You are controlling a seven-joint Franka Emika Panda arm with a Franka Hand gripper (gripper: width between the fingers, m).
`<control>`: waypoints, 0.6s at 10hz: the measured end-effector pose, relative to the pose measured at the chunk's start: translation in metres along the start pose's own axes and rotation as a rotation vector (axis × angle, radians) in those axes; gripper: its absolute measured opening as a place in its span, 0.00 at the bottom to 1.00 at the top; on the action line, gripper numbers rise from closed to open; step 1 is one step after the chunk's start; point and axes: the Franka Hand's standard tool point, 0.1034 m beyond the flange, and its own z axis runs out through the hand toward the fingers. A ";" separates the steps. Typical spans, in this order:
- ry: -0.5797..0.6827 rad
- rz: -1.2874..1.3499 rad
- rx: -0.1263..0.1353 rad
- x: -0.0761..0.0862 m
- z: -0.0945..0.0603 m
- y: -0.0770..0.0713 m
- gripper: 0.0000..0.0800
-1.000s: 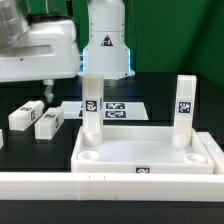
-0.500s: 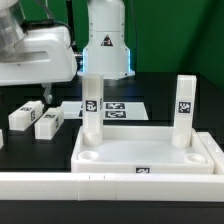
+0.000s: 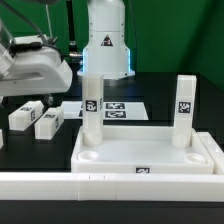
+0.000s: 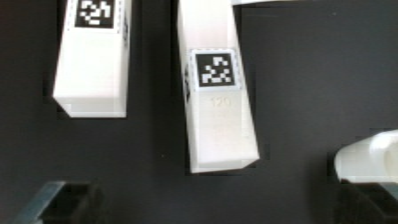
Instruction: Assemble desk
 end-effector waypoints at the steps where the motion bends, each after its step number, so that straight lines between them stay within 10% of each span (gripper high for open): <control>1: -0.057 0.002 0.005 0.003 0.005 0.001 0.81; 6: -0.154 0.016 0.002 0.014 0.024 0.002 0.81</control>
Offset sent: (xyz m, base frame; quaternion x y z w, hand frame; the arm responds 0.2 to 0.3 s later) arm -0.0015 0.0122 -0.0117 -0.0019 -0.1220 0.0202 0.9923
